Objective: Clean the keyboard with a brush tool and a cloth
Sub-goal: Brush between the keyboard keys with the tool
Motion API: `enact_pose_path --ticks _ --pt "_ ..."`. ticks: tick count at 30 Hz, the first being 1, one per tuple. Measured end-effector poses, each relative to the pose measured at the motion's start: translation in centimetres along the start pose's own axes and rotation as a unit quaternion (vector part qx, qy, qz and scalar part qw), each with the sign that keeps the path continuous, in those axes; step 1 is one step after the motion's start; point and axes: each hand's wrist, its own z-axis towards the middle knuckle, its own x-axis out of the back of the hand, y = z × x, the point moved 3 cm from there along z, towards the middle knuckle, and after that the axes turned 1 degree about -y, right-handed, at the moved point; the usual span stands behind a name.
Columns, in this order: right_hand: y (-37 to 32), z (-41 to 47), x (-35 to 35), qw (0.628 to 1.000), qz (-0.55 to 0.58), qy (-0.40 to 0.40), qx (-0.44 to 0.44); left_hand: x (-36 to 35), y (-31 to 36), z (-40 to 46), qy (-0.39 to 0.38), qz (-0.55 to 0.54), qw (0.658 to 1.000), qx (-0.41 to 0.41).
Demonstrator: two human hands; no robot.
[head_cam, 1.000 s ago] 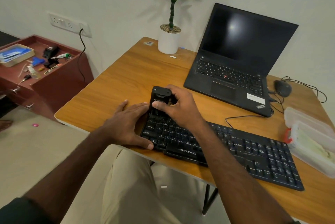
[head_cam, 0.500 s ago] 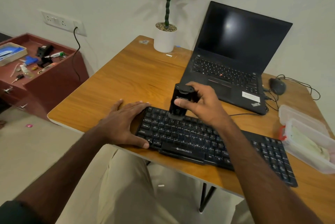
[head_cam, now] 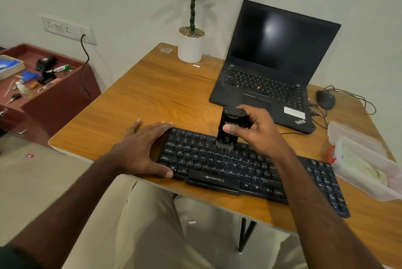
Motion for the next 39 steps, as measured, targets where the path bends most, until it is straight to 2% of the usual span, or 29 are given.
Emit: enact_pose_path --ticks 5,10,17,21,26,32,36,39 --pt "0.2 -0.2 -2.1 0.999 0.042 -0.003 -0.003 0.1 0.2 -0.1 -0.002 -0.001 1.000 0.000" --pt "-0.2 0.3 -3.4 0.998 0.050 0.033 0.029 0.2 0.2 -0.1 0.003 -0.007 1.000 -0.002" --pt "1.3 -1.1 -0.1 1.000 0.012 -0.004 -0.013 0.1 0.2 -0.1 0.007 -0.007 1.000 -0.005" --pt "1.5 -1.7 1.9 0.999 0.037 0.011 -0.012 0.2 0.2 -0.2 0.010 -0.006 1.000 -0.005" --pt "0.9 -1.3 -1.0 0.998 0.058 -0.005 -0.013 0.2 0.4 -0.2 0.001 -0.008 1.000 -0.001" --pt "0.6 -0.8 -1.8 0.997 0.078 0.026 -0.004 0.2 0.3 -0.2 0.004 -0.006 1.000 0.000" --pt "1.6 -2.1 0.1 0.999 0.034 0.014 -0.015 0.2 0.4 -0.2 -0.001 -0.008 1.000 -0.002" --pt "2.3 -3.5 2.7 0.999 0.042 0.021 -0.023 0.3 0.2 -0.2 -0.011 -0.012 1.000 0.009"
